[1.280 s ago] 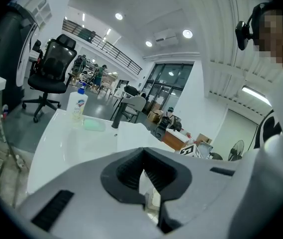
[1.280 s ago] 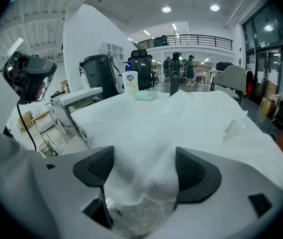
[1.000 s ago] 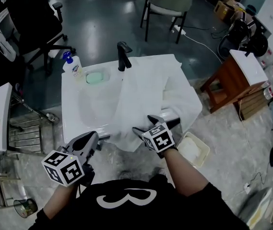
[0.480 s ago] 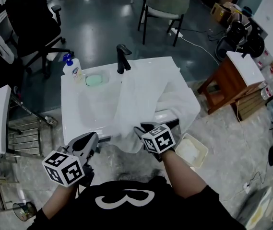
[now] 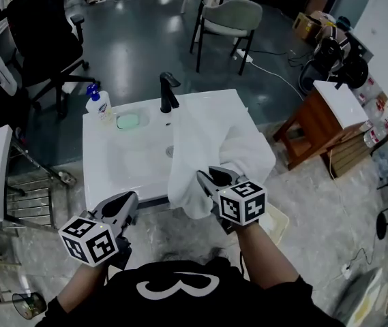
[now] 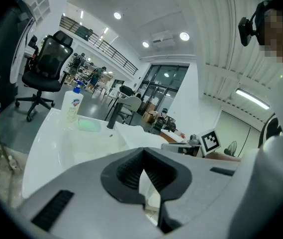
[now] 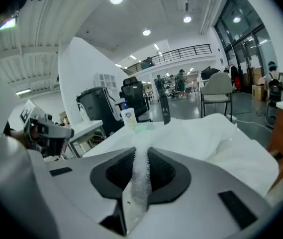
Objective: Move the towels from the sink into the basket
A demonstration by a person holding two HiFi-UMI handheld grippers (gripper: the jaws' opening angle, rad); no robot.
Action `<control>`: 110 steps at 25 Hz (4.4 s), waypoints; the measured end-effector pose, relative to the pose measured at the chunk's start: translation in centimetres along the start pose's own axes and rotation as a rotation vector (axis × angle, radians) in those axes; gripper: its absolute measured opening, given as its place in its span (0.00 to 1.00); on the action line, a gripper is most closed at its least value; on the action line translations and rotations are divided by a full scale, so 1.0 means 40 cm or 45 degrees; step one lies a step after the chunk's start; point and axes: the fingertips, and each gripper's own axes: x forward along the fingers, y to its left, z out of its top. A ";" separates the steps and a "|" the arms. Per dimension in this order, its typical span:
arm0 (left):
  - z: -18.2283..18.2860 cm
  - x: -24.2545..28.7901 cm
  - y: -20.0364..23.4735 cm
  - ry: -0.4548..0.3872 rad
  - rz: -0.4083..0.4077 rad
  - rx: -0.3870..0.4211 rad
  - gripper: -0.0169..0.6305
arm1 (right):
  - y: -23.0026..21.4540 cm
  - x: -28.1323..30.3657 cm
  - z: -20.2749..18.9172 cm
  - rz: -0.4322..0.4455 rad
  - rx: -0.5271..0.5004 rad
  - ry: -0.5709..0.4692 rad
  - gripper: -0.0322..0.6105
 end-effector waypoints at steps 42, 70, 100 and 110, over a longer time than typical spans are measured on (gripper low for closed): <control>0.031 0.430 -0.599 0.023 -0.263 0.188 0.03 | -0.341 -0.999 0.516 -0.338 -0.303 -0.797 0.16; -0.303 0.951 -0.974 0.426 -0.482 0.242 0.03 | -1.063 -1.187 -0.357 -0.838 0.359 -0.226 0.16; -0.572 1.121 -0.825 0.647 -0.264 0.146 0.03 | -1.387 -0.903 -1.260 -0.791 0.948 0.414 0.49; -0.565 1.115 -0.873 0.625 -0.295 0.147 0.03 | -1.345 -0.878 -1.115 -0.681 0.811 0.292 0.52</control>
